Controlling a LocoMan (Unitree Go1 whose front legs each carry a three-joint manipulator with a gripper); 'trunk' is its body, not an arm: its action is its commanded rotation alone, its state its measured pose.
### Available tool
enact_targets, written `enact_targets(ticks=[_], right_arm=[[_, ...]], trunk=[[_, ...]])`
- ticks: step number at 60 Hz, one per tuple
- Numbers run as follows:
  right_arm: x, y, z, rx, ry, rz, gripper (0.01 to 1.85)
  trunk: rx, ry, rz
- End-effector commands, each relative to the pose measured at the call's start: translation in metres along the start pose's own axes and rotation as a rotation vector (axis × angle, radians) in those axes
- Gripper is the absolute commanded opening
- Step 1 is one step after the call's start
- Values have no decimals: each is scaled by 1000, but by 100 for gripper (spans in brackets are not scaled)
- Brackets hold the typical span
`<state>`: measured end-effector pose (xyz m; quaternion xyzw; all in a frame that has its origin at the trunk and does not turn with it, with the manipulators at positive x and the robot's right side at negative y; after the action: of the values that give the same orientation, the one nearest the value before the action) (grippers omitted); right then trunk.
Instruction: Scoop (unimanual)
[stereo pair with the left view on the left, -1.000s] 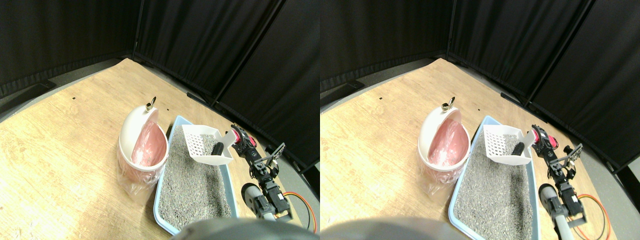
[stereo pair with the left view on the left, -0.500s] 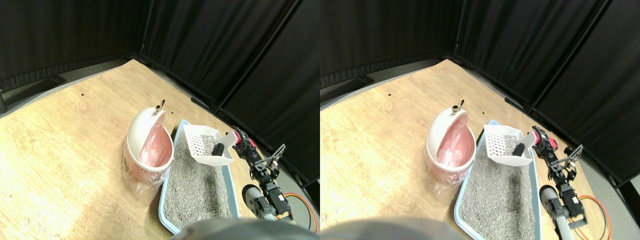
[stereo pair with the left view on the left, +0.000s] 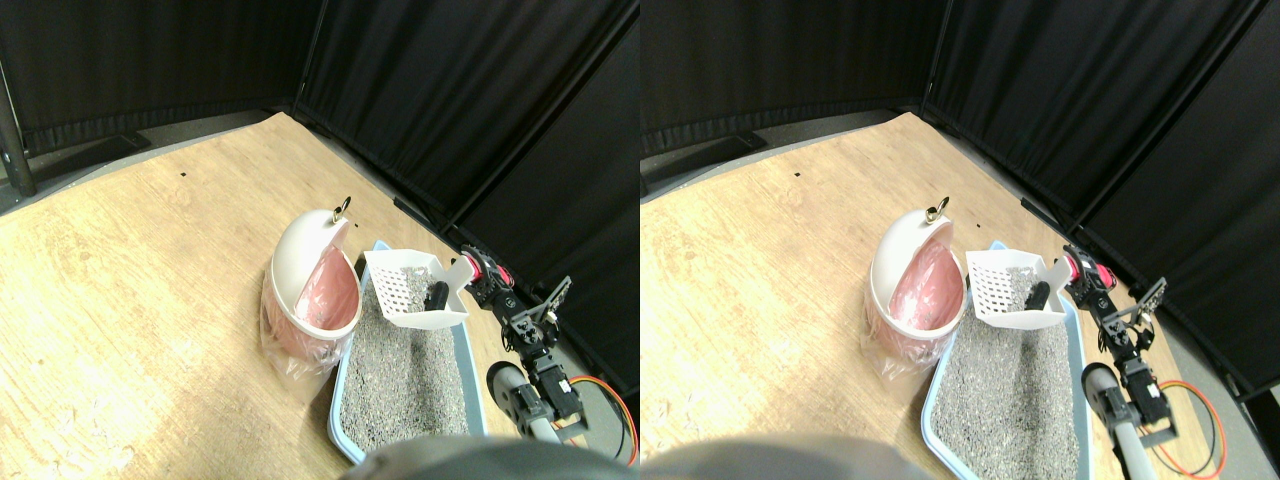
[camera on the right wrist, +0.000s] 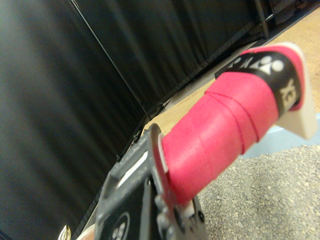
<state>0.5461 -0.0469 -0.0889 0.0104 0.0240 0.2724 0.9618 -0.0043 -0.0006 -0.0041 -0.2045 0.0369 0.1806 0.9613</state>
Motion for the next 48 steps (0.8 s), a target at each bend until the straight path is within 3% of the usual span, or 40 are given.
enact_targets(ticks=[1,28,48], right_arm=[[3,7,11,-4,-44,8,6],[7,14,13,-227,-14,52,6],[5,17,20,-272,1,58,6]], trunk=[[-7,8,24],[-11,8,26],[-12,0,20]])
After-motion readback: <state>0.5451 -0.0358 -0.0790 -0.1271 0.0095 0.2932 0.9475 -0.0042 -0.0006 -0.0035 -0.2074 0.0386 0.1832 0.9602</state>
